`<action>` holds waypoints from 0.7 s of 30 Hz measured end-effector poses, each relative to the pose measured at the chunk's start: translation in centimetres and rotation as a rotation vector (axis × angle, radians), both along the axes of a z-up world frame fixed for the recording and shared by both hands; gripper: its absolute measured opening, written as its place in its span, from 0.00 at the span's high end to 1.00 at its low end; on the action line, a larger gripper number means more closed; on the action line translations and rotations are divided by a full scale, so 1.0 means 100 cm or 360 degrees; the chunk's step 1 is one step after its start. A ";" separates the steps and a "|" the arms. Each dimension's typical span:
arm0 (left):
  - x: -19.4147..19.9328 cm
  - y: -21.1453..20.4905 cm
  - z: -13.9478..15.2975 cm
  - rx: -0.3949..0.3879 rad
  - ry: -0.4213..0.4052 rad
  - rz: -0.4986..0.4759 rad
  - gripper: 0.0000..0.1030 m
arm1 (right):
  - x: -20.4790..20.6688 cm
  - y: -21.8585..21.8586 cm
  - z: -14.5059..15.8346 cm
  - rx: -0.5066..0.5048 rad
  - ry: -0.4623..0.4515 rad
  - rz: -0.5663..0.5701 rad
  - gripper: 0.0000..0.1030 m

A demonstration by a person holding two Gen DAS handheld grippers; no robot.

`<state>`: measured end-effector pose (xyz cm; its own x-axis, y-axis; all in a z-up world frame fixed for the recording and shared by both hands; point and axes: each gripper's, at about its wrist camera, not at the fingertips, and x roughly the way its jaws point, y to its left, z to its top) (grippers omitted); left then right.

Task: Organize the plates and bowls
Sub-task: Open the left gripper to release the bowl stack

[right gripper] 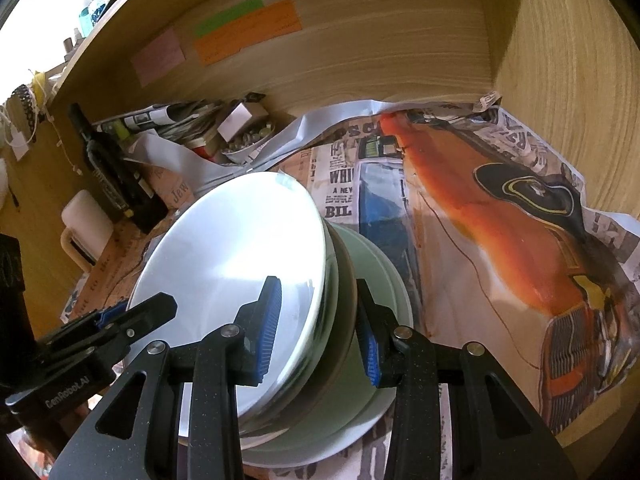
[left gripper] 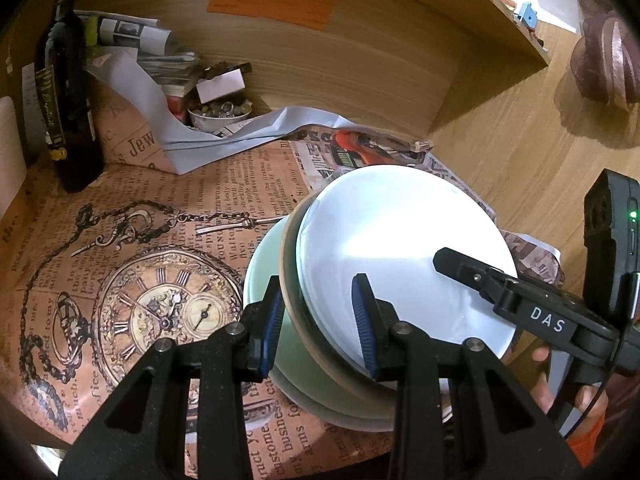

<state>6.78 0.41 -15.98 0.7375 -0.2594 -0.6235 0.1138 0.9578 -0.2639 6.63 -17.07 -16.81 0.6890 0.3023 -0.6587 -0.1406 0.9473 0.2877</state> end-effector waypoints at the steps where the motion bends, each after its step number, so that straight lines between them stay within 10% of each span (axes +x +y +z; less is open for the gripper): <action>1: 0.000 0.000 0.000 0.0005 -0.0002 -0.0003 0.67 | 0.000 -0.001 0.000 0.0005 -0.0002 0.0008 0.67; 21: -0.032 0.016 0.046 0.0098 -0.0276 0.0103 0.38 | -0.025 -0.008 0.030 -0.0066 -0.0244 -0.0024 0.43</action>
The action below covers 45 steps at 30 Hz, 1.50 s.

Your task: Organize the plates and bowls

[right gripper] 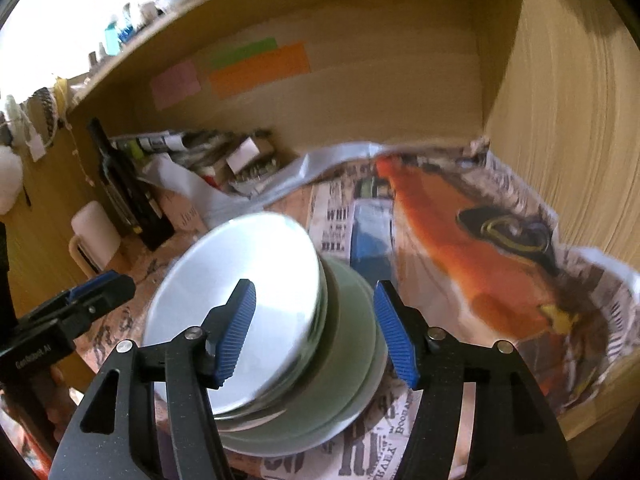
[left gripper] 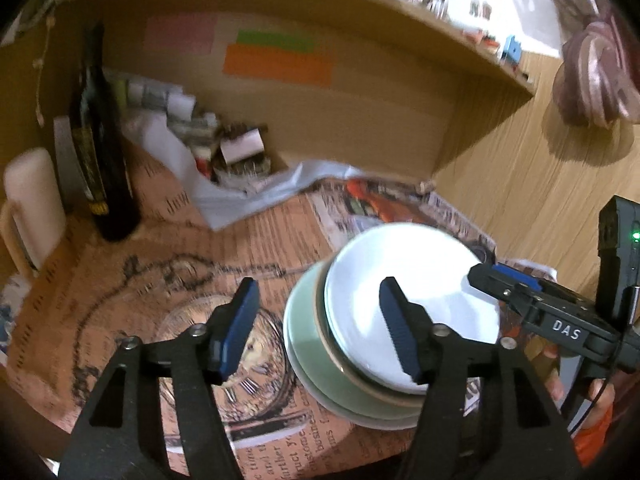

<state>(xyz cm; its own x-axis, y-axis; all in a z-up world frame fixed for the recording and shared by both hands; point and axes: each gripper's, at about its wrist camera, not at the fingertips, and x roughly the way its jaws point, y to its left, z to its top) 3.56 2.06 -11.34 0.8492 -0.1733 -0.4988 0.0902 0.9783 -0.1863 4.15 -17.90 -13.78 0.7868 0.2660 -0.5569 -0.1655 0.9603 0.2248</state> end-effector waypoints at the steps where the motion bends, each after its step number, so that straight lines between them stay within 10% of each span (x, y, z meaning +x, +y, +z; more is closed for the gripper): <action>1: -0.002 0.000 0.004 0.0012 -0.0027 0.0009 0.36 | -0.002 0.000 0.005 -0.0003 -0.0025 0.0004 0.43; 20: -0.059 -0.005 0.067 0.0120 -0.0481 0.0087 0.04 | -0.052 0.013 0.070 -0.0030 -0.0503 0.0092 0.23; 29: -0.070 -0.006 0.071 0.0165 -0.0553 0.0114 0.03 | -0.070 0.011 0.080 -0.0040 -0.0619 0.0062 0.01; 45: -0.076 -0.009 0.070 0.0184 -0.0575 0.0102 0.02 | -0.074 0.015 0.081 -0.0061 -0.0641 0.0057 0.00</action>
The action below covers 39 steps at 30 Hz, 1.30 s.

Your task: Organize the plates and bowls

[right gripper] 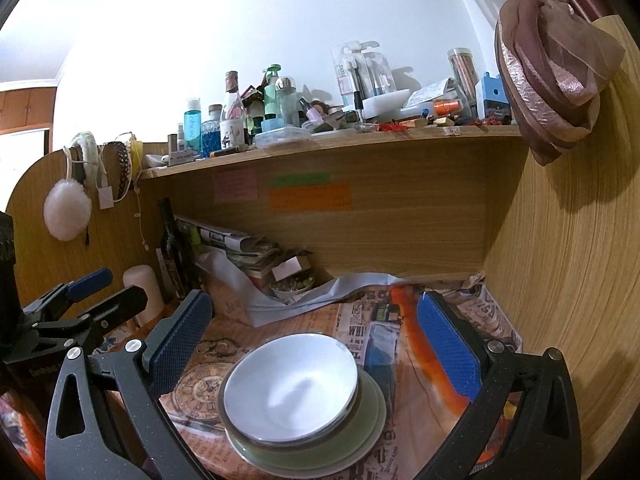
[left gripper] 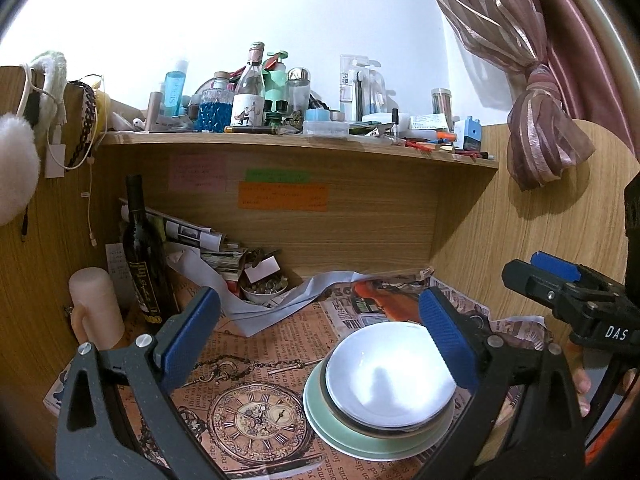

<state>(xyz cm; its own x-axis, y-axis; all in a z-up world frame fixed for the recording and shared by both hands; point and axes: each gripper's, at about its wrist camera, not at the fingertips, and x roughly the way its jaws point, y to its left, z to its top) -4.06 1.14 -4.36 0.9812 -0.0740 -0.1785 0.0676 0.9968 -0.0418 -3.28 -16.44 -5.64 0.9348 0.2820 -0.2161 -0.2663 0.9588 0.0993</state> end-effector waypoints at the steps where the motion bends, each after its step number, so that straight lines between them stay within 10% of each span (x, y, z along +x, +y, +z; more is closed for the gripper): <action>1: 0.000 0.000 0.000 0.0002 0.0001 0.0000 0.02 | 0.000 0.000 0.000 0.0000 0.0000 -0.0001 0.00; 39: 0.005 -0.005 -0.006 0.0027 0.0012 -0.0009 0.01 | 0.000 0.003 -0.002 0.0006 0.0014 -0.0004 0.00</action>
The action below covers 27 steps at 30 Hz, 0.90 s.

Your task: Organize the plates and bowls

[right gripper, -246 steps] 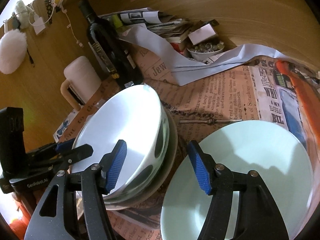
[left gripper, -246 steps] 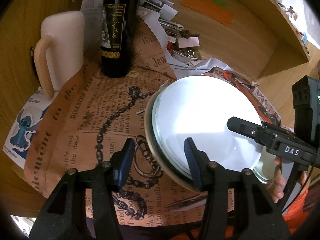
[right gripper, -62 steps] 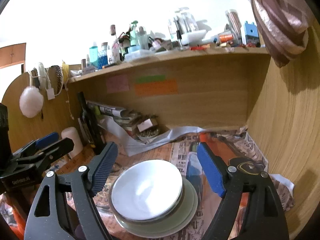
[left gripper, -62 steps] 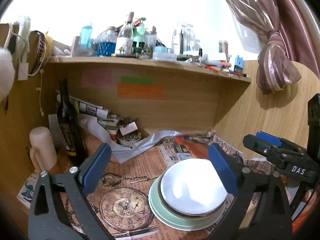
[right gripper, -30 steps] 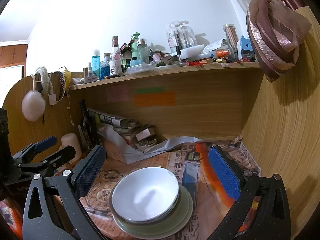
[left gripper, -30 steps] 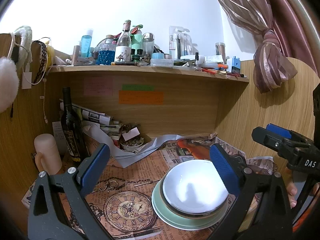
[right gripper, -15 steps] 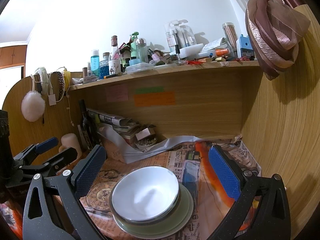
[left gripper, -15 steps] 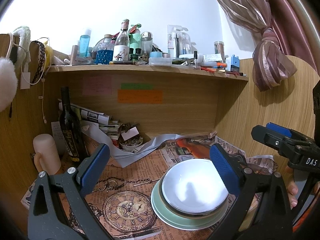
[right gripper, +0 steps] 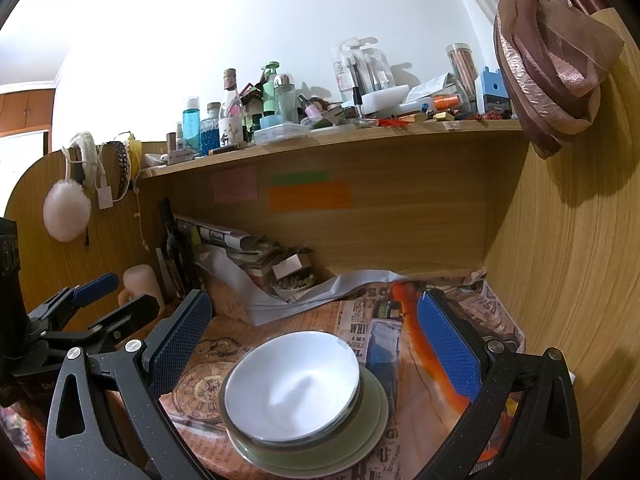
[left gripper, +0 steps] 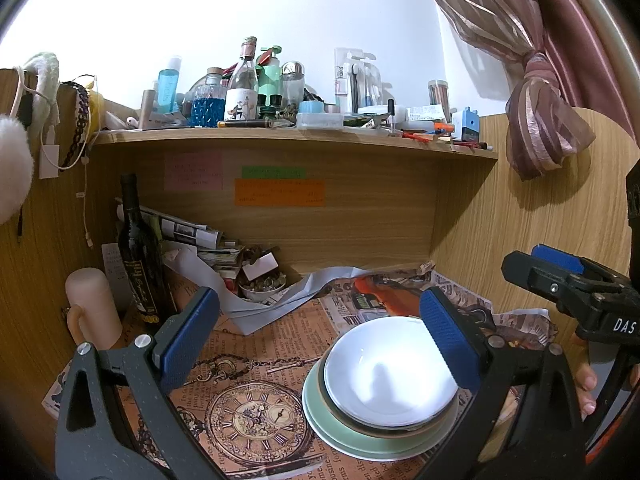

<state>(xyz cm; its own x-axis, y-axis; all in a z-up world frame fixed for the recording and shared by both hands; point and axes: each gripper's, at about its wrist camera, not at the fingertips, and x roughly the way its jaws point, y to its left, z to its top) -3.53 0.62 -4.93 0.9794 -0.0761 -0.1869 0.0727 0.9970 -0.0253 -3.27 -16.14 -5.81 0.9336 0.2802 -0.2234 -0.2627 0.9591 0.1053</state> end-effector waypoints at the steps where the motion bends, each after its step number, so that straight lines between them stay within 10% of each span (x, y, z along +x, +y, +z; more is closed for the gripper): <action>1: 0.000 0.000 0.000 0.0000 0.0000 0.0000 0.01 | 0.000 0.001 0.000 0.0000 0.0000 0.0000 0.00; 27: 0.005 0.006 -0.003 -0.0031 0.0022 -0.0080 0.00 | 0.001 0.003 -0.001 0.0000 0.0011 -0.0011 0.00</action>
